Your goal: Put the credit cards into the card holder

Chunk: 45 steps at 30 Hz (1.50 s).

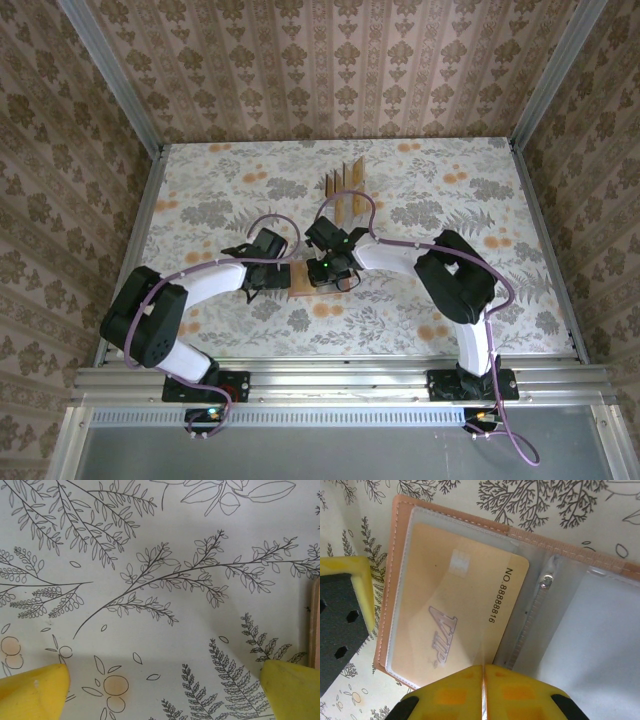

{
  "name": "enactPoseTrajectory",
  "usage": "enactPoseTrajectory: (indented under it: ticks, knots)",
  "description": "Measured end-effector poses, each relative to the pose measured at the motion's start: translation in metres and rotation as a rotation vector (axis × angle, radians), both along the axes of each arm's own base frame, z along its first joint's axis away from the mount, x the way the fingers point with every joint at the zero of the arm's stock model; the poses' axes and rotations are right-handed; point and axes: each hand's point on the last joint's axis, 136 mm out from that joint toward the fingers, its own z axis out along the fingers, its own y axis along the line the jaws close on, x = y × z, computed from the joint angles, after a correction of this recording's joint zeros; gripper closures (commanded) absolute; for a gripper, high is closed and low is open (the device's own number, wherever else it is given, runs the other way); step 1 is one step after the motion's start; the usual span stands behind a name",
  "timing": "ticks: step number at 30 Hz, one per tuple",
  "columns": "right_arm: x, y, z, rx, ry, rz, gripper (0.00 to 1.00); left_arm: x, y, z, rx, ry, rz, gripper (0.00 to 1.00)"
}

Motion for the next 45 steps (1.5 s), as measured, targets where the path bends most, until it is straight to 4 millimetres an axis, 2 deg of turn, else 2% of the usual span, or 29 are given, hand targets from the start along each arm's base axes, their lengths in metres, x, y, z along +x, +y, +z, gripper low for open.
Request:
enactPoseTrajectory:
  ticks: [6, 12, 15, 19, 25, 34, 45]
  knots:
    - [0.003, 0.004, 0.005, 0.012, -0.008, 0.003, 0.88, 0.000, 0.000, 0.000, 0.000, 0.000, -0.001, 0.00]
    - [0.007, 0.000, 0.014, 0.019, -0.018, -0.008, 0.83, 0.000, 0.000, 0.000, 0.003, -0.002, -0.002, 0.00]
    - [0.014, -0.010, 0.030, 0.040, -0.044, -0.030, 0.80, 0.000, 0.000, 0.001, 0.006, -0.001, -0.002, 0.00]
    - [0.032, -0.035, 0.045, 0.054, -0.079, -0.081, 0.79, -0.002, 0.002, 0.007, 0.004, -0.005, -0.007, 0.00]
    - [0.045, -0.059, 0.038, 0.030, -0.075, -0.116, 0.83, -0.001, -0.009, 0.022, -0.010, -0.025, -0.036, 0.00]
    - [0.042, -0.060, 0.024, 0.013, -0.049, -0.099, 0.86, 0.004, -0.042, 0.042, -0.047, -0.070, -0.107, 0.00]
    - [0.033, -0.051, 0.003, 0.019, -0.006, -0.080, 0.87, -0.001, -0.067, 0.038, -0.048, -0.059, -0.169, 0.00]
